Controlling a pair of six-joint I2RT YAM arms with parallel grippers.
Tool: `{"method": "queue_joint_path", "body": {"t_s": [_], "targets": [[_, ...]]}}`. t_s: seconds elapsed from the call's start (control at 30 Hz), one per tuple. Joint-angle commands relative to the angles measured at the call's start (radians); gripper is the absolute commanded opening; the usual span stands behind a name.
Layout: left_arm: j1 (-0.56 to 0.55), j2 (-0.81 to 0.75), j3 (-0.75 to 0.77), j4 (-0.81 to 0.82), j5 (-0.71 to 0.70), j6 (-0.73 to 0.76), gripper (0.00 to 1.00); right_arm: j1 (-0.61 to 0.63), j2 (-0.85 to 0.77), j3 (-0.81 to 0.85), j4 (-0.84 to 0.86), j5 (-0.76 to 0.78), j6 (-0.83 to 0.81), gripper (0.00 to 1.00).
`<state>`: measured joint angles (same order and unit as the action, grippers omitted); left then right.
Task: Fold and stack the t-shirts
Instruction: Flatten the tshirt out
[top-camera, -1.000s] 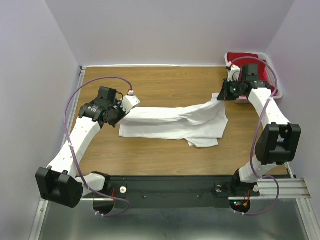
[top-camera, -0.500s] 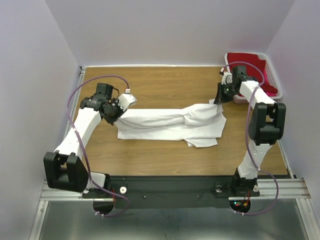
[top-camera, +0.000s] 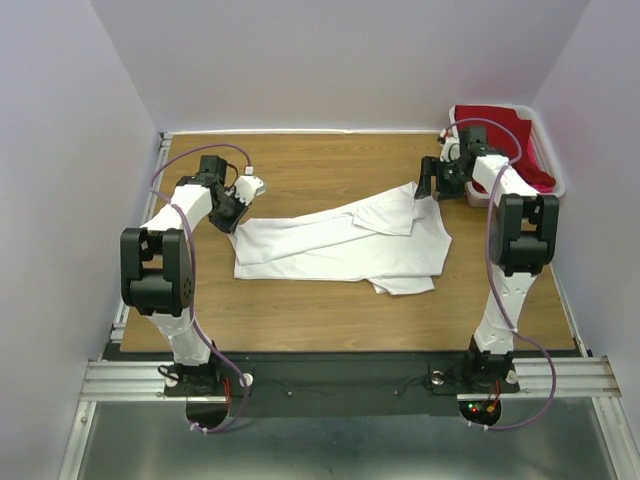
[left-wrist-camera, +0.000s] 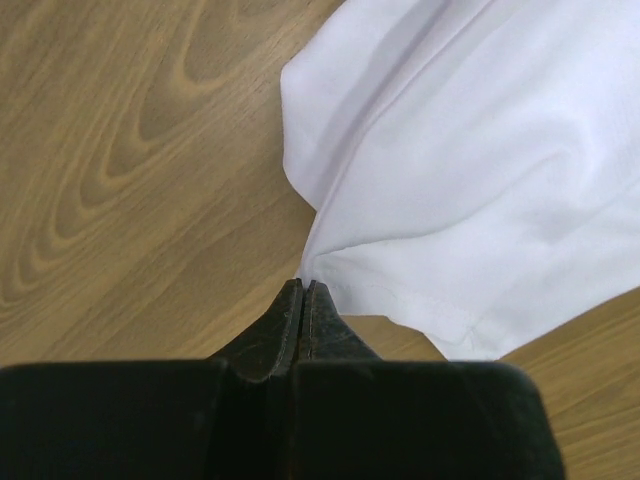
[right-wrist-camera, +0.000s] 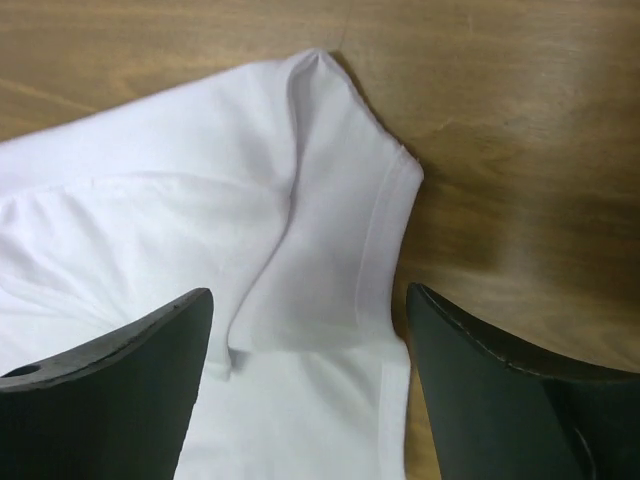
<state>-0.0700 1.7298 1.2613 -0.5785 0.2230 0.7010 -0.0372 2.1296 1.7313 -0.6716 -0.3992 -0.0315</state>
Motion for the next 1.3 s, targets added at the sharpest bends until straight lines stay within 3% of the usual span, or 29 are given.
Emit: {"method": "queue_joint_path", "body": {"t_s": [0.0, 0.1, 0.17, 0.27, 0.63, 0.97, 1.27], "targets": [[0.022, 0.011, 0.052, 0.035, 0.052, -0.017, 0.0, 0.005, -0.169, -0.065, 0.017, 0.031, -0.094, 0.85], [0.024, 0.043, 0.066, 0.022, 0.062, -0.021, 0.0, 0.007, -0.267, -0.125, 0.015, -0.009, -0.125, 0.8], [0.025, 0.056, 0.067, 0.016, 0.081, -0.021, 0.0, 0.014, -0.313, -0.179, 0.012, -0.036, -0.122, 0.62], [0.026, 0.053, 0.062, 0.019, 0.105, -0.021, 0.0, 0.031, -0.319, -0.237, -0.005, -0.047, -0.097, 0.51], [0.026, 0.028, 0.044, 0.008, 0.136, -0.025, 0.0, 0.069, -0.229, -0.32, 0.021, -0.135, -0.012, 0.53], [0.026, 0.024, 0.023, 0.014, 0.15, -0.02, 0.0, 0.103, -0.172, -0.377, 0.098, -0.109, 0.028, 0.59], [0.026, 0.022, 0.023, 0.014, 0.154, -0.015, 0.0, 0.114, -0.132, -0.371, 0.127, -0.124, 0.058, 0.56]]}}
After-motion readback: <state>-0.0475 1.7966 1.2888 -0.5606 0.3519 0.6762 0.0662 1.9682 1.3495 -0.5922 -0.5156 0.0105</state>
